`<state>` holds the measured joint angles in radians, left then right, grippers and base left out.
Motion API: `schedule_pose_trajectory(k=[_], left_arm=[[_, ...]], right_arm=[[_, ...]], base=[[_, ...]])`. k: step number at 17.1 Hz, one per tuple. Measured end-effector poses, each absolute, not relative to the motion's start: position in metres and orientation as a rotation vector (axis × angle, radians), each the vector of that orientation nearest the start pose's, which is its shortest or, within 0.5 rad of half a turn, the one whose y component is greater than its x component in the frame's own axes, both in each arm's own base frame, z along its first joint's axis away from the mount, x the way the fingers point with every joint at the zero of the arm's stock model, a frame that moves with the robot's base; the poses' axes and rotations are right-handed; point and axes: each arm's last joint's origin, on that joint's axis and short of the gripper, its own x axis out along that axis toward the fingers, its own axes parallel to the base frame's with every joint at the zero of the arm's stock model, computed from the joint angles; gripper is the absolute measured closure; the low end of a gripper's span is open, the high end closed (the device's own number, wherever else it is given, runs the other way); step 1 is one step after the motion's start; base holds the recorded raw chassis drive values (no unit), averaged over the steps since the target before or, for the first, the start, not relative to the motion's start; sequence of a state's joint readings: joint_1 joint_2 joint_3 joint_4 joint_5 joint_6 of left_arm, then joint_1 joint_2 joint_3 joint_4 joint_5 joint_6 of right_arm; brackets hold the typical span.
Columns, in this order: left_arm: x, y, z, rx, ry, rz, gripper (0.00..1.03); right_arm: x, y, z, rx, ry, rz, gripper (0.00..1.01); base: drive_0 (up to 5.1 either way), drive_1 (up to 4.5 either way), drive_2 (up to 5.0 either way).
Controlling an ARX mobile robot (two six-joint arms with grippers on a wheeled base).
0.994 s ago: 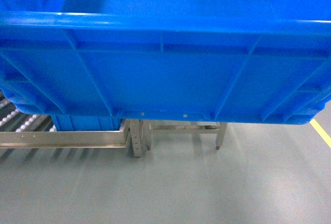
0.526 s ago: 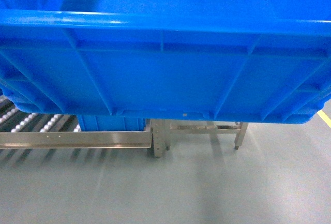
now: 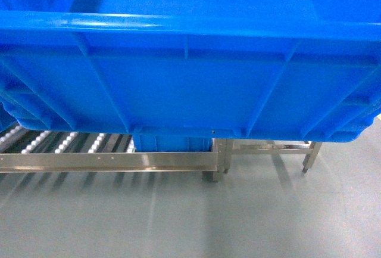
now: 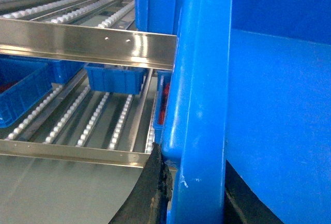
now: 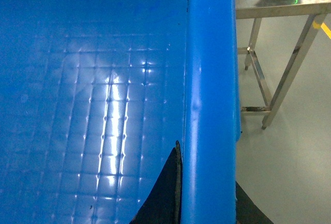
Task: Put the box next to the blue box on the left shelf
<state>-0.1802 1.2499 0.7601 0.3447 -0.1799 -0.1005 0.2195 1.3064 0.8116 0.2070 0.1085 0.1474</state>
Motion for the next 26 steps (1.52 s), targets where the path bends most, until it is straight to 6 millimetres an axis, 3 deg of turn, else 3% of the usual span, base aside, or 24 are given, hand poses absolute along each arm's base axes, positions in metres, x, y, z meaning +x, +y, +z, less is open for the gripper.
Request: schedule_pose_trajectory(k=[26], left_arm=[[0.2728, -0.0444, 0.2776, -0.074, 0.144, 0.007, 0.89]], right_arm=[[0.2814, 0.0596, 0.2671, 0.099, 0.294, 0.088, 0.93]], base=[[-5.0, 2.43, 2.4]])
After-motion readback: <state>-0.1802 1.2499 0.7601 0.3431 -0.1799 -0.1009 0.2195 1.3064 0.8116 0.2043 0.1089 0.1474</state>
